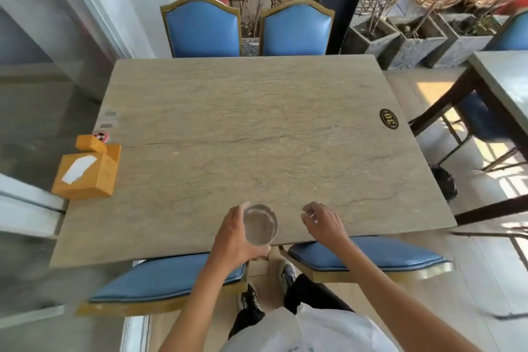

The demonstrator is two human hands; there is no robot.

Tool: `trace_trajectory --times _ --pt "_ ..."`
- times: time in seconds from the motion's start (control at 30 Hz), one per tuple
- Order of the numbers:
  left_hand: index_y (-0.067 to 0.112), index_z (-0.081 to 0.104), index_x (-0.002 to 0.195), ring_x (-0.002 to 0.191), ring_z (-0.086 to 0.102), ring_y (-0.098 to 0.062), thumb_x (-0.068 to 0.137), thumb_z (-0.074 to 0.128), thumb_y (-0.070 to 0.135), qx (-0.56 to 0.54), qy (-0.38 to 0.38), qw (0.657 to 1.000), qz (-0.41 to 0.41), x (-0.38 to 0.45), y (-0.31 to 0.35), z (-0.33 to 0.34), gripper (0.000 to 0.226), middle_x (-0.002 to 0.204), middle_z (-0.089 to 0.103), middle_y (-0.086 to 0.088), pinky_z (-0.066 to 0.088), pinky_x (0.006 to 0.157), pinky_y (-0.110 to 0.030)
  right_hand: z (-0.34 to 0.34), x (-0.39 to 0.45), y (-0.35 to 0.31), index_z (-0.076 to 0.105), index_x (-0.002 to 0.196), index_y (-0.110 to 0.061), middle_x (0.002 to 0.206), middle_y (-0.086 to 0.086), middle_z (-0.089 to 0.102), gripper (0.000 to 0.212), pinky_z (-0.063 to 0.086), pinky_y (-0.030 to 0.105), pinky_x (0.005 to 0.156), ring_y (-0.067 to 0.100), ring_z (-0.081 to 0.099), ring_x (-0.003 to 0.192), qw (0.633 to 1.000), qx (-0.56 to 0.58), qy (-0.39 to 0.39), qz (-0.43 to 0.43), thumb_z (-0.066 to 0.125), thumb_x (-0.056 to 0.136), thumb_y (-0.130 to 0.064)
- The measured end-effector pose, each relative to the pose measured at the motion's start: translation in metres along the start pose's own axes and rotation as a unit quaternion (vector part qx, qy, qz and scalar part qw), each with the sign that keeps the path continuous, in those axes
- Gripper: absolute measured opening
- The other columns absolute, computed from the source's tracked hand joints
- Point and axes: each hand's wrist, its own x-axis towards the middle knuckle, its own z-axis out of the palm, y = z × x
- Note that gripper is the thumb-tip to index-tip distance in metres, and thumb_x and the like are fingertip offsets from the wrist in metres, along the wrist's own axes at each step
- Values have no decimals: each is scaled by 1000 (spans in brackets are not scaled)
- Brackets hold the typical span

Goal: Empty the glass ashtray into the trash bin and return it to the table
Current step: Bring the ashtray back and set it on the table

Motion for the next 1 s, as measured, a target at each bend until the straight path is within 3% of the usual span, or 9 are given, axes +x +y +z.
trace_trajectory --times 0.1,0.23,0.33,0.43,0.63,0.77,0.87,1.0 --pt "26 29 148 127 47 -15 52 86 59 16 -23 1000 -6 19 -6 1 116 144 40 4 46 102 -31 16 30 5 58 135 -6 130 14 65 40 48 38 95 31 61 122 999 -10 -23 31 57 100 -25" --pt "25 26 148 130 46 -17 55 86 58 32 -37 999 -22 48 -10 10 115 146 39 1 44 101 -27 38 67 12 51 142 -6 140 16 56 46 43 43 106 36 52 132 995 -3 -8 97 54 101 -26" --pt "23 25 149 132 44 -18 57 86 56 25 -36 998 -35 72 -11 19 115 147 38 0 40 101 -23 53 89 20 38 151 -2 154 21 42 56 33 48 117 39 38 143 990 -7 40 135 51 101 -26" --pt "23 25 149 133 43 -18 59 88 53 21 -27 999 -40 97 -12 26 113 146 38 0 40 102 -22 65 109 25 22 159 0 169 20 20 68 16 47 128 36 16 157 992 -30 53 111 50 103 -27" --pt "23 30 147 128 46 -18 57 89 49 22 -6 999 -45 156 -15 32 111 142 42 -1 45 101 -26 81 158 36 5 164 -7 174 13 3 71 0 45 131 27 -3 161 990 -51 109 78 37 107 -35" --pt "19 30 148 128 46 -19 56 89 51 34 0 998 -49 192 -24 35 114 142 42 -2 43 101 -25 88 181 28 6 165 -15 175 5 3 67 -4 42 130 19 -3 161 966 -26 196 170 28 108 -43" --pt "18 34 146 125 47 -20 54 88 50 29 25 998 -51 218 -31 37 111 138 47 -3 45 101 -28 95 199 19 15 164 -19 175 4 10 64 2 47 129 21 2 161 936 7 247 249 34 107 -39" --pt "11 40 143 122 48 -24 51 91 43 19 71 996 -56 251 -38 41 110 133 52 -7 43 102 -30 99 212 18 21 163 -21 173 3 16 64 5 48 128 23 8 161 919 14 279 279 33 102 -41"
